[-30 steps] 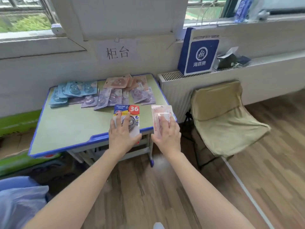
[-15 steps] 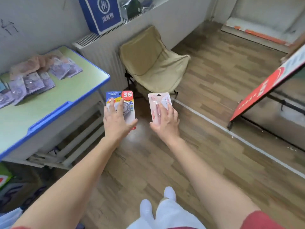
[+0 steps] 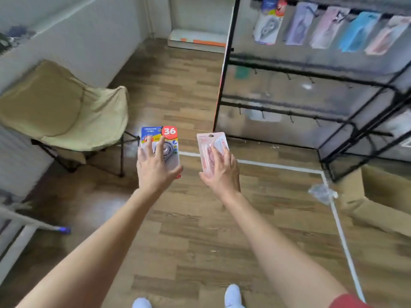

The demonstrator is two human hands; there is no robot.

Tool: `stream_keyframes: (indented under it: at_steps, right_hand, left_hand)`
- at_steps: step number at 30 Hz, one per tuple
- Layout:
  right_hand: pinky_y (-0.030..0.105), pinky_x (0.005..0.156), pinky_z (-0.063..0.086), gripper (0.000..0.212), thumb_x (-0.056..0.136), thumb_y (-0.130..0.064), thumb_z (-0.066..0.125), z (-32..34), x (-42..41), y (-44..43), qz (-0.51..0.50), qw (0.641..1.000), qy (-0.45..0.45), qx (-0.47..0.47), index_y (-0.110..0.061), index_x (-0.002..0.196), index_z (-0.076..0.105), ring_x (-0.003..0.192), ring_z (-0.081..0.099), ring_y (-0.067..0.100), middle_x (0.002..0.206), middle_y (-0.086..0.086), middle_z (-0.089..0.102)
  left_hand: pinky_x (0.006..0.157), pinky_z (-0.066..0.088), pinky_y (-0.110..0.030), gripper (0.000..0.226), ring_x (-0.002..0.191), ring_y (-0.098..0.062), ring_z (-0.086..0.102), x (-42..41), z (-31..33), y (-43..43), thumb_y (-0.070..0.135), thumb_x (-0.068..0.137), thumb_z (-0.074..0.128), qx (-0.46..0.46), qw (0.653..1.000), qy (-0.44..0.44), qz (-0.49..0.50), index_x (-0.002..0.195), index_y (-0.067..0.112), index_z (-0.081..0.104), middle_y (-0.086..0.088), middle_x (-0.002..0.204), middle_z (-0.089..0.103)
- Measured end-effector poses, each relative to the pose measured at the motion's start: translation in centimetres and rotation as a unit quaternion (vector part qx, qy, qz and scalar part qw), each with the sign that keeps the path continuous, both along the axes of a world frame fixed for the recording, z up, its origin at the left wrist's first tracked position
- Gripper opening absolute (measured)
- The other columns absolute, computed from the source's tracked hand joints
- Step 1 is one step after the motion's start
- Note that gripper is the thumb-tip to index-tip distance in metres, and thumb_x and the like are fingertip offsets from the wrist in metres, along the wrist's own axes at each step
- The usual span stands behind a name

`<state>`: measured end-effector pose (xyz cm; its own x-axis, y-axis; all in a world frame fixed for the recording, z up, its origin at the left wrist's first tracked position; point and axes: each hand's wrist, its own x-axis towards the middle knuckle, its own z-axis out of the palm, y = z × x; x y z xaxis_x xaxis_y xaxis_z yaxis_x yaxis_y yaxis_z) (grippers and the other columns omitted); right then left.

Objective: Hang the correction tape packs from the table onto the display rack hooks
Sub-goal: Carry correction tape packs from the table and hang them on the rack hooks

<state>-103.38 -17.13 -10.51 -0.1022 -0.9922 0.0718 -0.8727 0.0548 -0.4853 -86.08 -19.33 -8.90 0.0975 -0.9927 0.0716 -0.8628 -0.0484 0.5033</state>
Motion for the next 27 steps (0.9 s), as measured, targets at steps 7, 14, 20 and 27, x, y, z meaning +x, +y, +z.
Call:
stream_keyframes:
  at_steps: [7,14,20,27]
  right_hand:
    - [0.040,0.104,0.031,0.081,0.080,-0.036,0.070,2.2,-18.1,-0.2,-0.082,0.995,0.006,-0.050,-0.022,0.149,0.028,0.131,0.029,0.032,0.155,0.009,0.019]
    - [0.042,0.102,0.034,0.079,0.078,-0.030,0.073,6.6,-28.7,-3.4,-0.137,0.981,0.005,-0.138,-0.016,0.146,0.036,0.128,0.035,0.037,0.151,0.015,0.029]
    - [0.048,0.103,0.035,0.078,0.078,-0.030,0.073,11.7,-34.9,-9.1,-0.142,0.963,0.023,-0.228,-0.017,0.146,0.036,0.128,0.034,0.038,0.150,0.017,0.031]
    - [0.054,0.095,0.043,0.084,0.071,-0.030,0.080,15.0,-39.7,-15.5,-0.129,0.940,0.032,-0.315,-0.017,0.143,0.040,0.121,0.045,0.044,0.142,0.021,0.042]
  left_hand:
    - [0.114,0.016,-0.042,0.092,0.143,-0.032,0.009,-18.5,2.7,-2.7,0.039,0.078,0.073,-0.039,0.995,0.018,-0.095,0.151,0.025,0.020,-0.008,0.159,0.007]
    - [0.111,0.024,-0.047,0.091,0.144,-0.031,0.008,-29.4,7.2,-7.4,0.038,0.077,0.072,-0.109,0.982,0.018,-0.151,0.151,0.026,0.021,-0.006,0.159,0.009]
    - [0.115,0.015,-0.048,0.093,0.146,-0.032,0.003,-35.8,11.5,-13.9,0.042,0.079,0.071,-0.155,0.972,0.024,-0.177,0.152,0.028,0.015,-0.006,0.160,0.005]
    - [0.116,0.016,-0.050,0.094,0.146,-0.031,0.000,-39.9,15.3,-19.8,0.043,0.078,0.071,-0.199,0.963,0.031,-0.182,0.152,0.029,0.014,-0.005,0.160,0.004]
